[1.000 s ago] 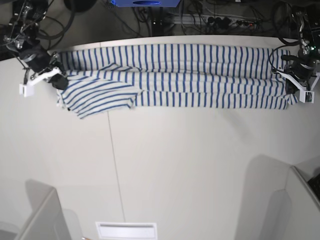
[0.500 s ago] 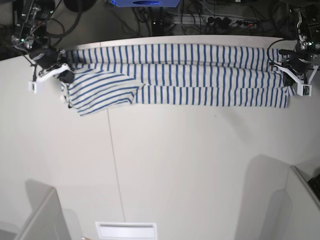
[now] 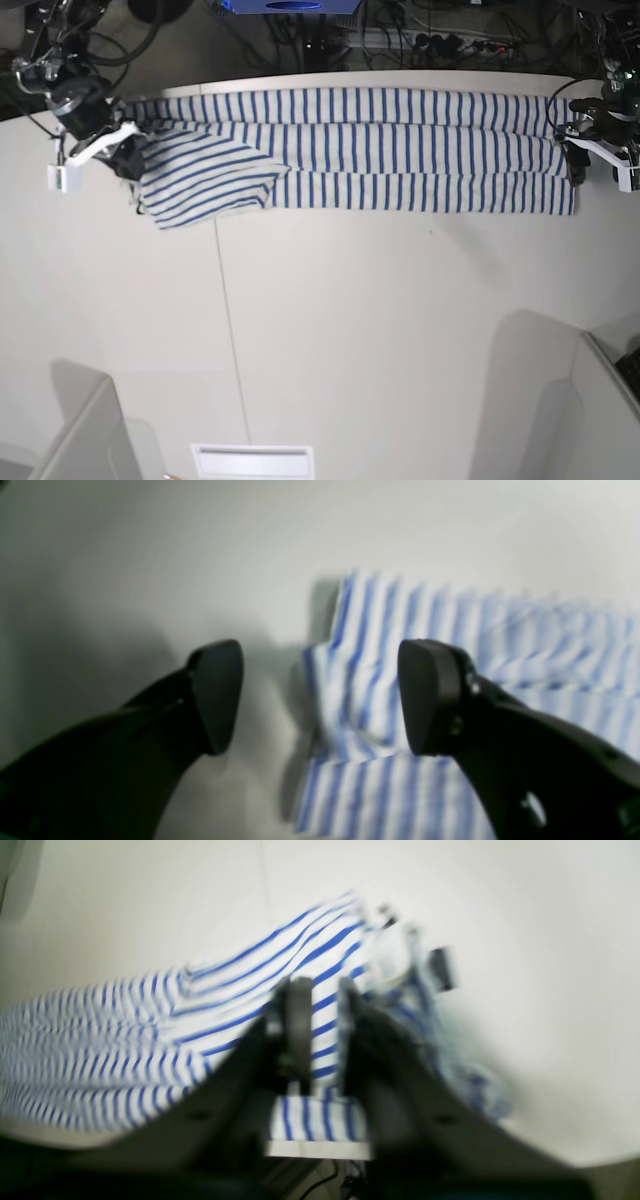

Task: Fold the T-shirt properly
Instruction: 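Lower the hem onto the folded shirt and open both grippers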

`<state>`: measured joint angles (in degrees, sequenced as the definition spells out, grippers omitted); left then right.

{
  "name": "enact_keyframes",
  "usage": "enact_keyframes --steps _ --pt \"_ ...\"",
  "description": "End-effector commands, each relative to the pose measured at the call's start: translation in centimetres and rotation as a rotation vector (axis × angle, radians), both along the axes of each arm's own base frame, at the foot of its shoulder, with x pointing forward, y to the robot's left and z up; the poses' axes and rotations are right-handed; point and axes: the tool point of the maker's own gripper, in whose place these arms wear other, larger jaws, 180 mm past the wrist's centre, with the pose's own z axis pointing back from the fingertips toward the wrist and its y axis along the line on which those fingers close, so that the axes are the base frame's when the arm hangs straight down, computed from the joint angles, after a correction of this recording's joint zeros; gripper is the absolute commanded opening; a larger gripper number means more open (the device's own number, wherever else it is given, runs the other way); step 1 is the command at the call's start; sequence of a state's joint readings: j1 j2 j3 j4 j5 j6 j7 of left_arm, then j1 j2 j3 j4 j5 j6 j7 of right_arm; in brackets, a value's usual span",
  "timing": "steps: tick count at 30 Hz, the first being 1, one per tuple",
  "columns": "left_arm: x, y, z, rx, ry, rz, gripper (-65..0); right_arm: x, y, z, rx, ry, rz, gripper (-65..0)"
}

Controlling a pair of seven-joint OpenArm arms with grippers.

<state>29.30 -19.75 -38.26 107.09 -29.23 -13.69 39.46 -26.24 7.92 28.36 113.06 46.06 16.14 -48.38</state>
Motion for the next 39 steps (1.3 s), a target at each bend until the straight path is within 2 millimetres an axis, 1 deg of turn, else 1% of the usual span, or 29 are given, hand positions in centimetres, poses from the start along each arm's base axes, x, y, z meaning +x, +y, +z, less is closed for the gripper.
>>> enact_keyframes --steps 1,2,3,4,6,7,9,11,14,16,18,19,20,22,24,26,28,29,30,32,34,36,39 --pt "0.7 -0.3 1.1 0.013 -0.039 -0.015 -20.7 0.9 -0.1 0.5 -0.011 -0.032 0.017 -65.0" --pt "0.9 -0.6 0.9 0.003 -0.044 -0.016 -24.8 1.1 0.3 -0.3 0.009 -0.014 0.024 -65.0" --pt "1.7 -1.4 0.9 -0.01 -0.057 -0.033 -31.4 1.5 0.5 -1.0 0.024 0.0 0.026 -65.0" --pt "1.9 -1.8 -0.1 -0.022 -0.037 -0.041 -40.3 1.8 0.2 -1.9 0.039 0.016 0.013 -65.0" --pt "1.8 -2.1 -2.4 -0.023 0.025 -0.045 -62.4 2.5 -1.0 -3.2 0.047 0.048 -0.009 -65.0" --pt "1.7 -2.0 -3.4 -0.02 0.052 -0.044 -65.0 2.8 -1.7 -3.7 0.04 0.062 -0.011 -65.0" --pt "1.3 -1.7 -5.3 -0.024 0.095 -0.019 -65.0 3.4 -3.0 -4.8 0.041 0.086 -0.033 -65.0" --pt "0.8 -1.5 -6.5 -0.02 0.124 -0.001 -65.0 3.9 -4.6 -5.9 0.038 0.12 -0.057 -65.0" --pt "0.5 -1.7 -6.7 -0.024 0.13 0.0 -65.0 4.0 -6.5 -7.6 0.04 0.174 -0.088 -65.0" --pt "0.7 -1.8 -6.3 -0.018 0.12 -0.005 -65.0 4.0 -6.7 -8.0 0.047 0.186 -0.095 -65.0" --pt "1.2 -2.1 -5.4 -0.006 0.097 -0.019 -65.0 4.3 -6.7 -7.4 0.043 0.172 -0.089 -65.0" --pt "1.5 -2.2 -4.6 0.003 0.079 -0.027 -65.0 4.6 -6.5 -6.7 0.032 0.151 -0.079 -65.0" --pt "1.7 -1.8 -3.7 0.017 0.056 -0.021 -65.0 4.5 -6.3 -6.1 0.021 0.136 -0.067 -65.0" --pt "1.3 -0.5 -2.1 0.042 0.023 0.014 -65.0 4.4 -5.7 -4.5 -0.007 0.091 -0.042 -65.0" --pt "1.1 0.5 -0.8 0.018 -0.021 0.041 -65.0 4.1 -5.6 -2.8 -0.034 0.05 -0.029 -65.0" --pt "0.7 0.9 -0.1 -0.05 -0.065 0.056 -65.0 3.5 -5.6 -1.2 -0.048 0.008 -0.047 -65.0" --pt "-0.2 2.2 0.4 -0.094 -0.088 0.076 -65.0 2.5 -5.7 0.2 -0.066 -0.025 -0.072 -65.0" --pt "-0.4 2.6 0.5 -0.118 -0.099 0.077 -62.2 2.1 -5.4 0.9 -0.072 -0.043 -0.077 -65.0" --pt "-0.6 3.0 0.5 -0.141 -0.108 0.076 -54.8 1.7 -5.0 1.3 -0.073 -0.051 -0.075 -65.0" --pt "-1.0 3.2 -0.2 -0.192 -0.115 0.07 -37.0 1.1 -4.3 1.6 -0.073 -0.056 -0.069 -65.0" --pt "-1.4 3.1 -1.2 -0.229 -0.104 0.059 -17.9 0.9 -4.1 1.5 -0.071 -0.051 -0.066 -65.0" --pt "-1.5 2.6 -2.2 -0.252 -0.089 0.018 -0.2 0.7 -3.8 1.2 -0.058 -0.046 -0.071 -65.0" --pt "-1.6 2.1 -3.4 -0.282 -0.073 -0.016 0.0 0.7 -2.9 0.9 -0.044 -0.038 -0.051 -65.0"
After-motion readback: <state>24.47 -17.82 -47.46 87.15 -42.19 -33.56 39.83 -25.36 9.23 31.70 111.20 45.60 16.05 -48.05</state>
